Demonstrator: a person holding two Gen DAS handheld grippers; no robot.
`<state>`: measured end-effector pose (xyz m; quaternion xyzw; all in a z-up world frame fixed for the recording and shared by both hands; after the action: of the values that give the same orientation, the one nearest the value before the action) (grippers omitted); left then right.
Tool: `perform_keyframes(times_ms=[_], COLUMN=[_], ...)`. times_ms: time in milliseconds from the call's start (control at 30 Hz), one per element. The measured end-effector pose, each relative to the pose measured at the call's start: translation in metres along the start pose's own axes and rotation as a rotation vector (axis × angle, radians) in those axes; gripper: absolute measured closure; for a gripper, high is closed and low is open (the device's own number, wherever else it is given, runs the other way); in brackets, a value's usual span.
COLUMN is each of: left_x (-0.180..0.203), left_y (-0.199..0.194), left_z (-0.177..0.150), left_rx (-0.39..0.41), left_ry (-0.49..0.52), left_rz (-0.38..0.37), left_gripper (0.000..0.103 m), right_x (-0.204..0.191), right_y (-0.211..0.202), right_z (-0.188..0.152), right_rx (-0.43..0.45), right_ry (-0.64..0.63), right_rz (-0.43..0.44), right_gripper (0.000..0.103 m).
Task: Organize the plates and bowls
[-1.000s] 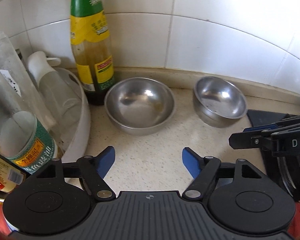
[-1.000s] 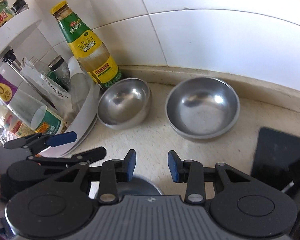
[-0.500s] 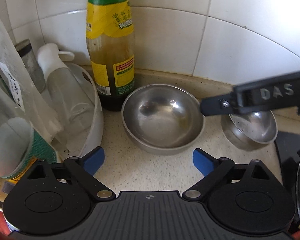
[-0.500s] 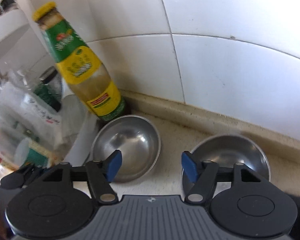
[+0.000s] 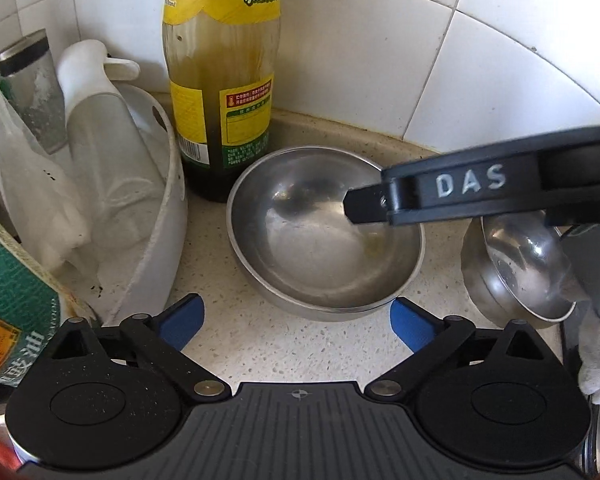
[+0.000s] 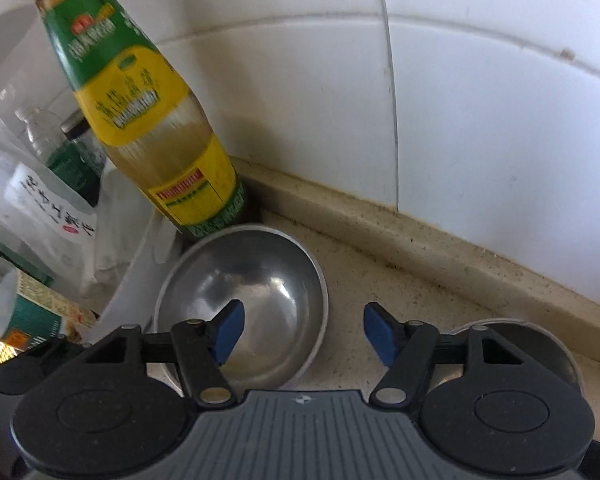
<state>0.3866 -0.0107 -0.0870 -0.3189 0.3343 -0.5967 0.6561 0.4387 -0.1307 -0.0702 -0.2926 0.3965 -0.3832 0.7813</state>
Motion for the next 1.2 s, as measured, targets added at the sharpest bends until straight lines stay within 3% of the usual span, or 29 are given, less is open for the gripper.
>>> perform_keyframes(times_ms=[67, 233, 367, 533, 900, 1033, 1133, 1200], left_x=[-0.001, -0.002, 0.002, 0.003, 0.008, 0.004, 0.005, 0.007], left_y=[0.003, 0.006, 0.001, 0.008, 0.005, -0.002, -0.004, -0.003], left_z=[0.001, 0.004, 0.005, 0.009, -0.011, -0.017, -0.023, -0.023], left_rx=[-0.004, -0.011, 0.038, 0.038, 0.218, 0.243, 0.248, 0.253], left_ry=[-0.011, -0.031, 0.009, 0.019, 0.064, 0.086, 0.129, 0.146], left_rz=[-0.011, -0.035, -0.022, -0.063, -0.077, -0.085, -0.078, -0.079], left_gripper=[0.004, 0.005, 0.005, 0.011, 0.011, 0.011, 0.01, 0.007], right_x=[0.001, 0.002, -0.003, -0.001, 0.006, 0.006, 0.014, 0.019], right_y=[0.007, 0.014, 0.019, 0.014, -0.003, -0.004, -0.003, 0.0], right_z=[0.001, 0.003, -0.004, -0.008, -0.02, -0.021, -0.013, -0.003], right_rx=[-0.01, -0.004, -0.021, -0.026, -0.006, -0.027, 0.01, 0.025], right_ry=[0.009, 0.013, -0.037, -0.022, 0.012, 0.026, 0.072, 0.082], right_rz=[0.012, 0.029, 0.031, 0.062, 0.104, 0.115, 0.108, 0.092], right_gripper=[0.051, 0.051, 0.053, 0.055, 0.055, 0.055, 0.052, 0.042])
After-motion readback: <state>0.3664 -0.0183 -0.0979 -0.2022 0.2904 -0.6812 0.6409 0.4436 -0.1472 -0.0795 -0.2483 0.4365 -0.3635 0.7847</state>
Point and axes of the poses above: each gripper's, at about its wrist camera, not at the fingertips, and y roughly the way its jaws point, x to its right, z to its top, the point moved 1 cm from there along y, roughly the way its jaws point, and after that the axes turned 12 degrees about z, right-handed, at the moved point
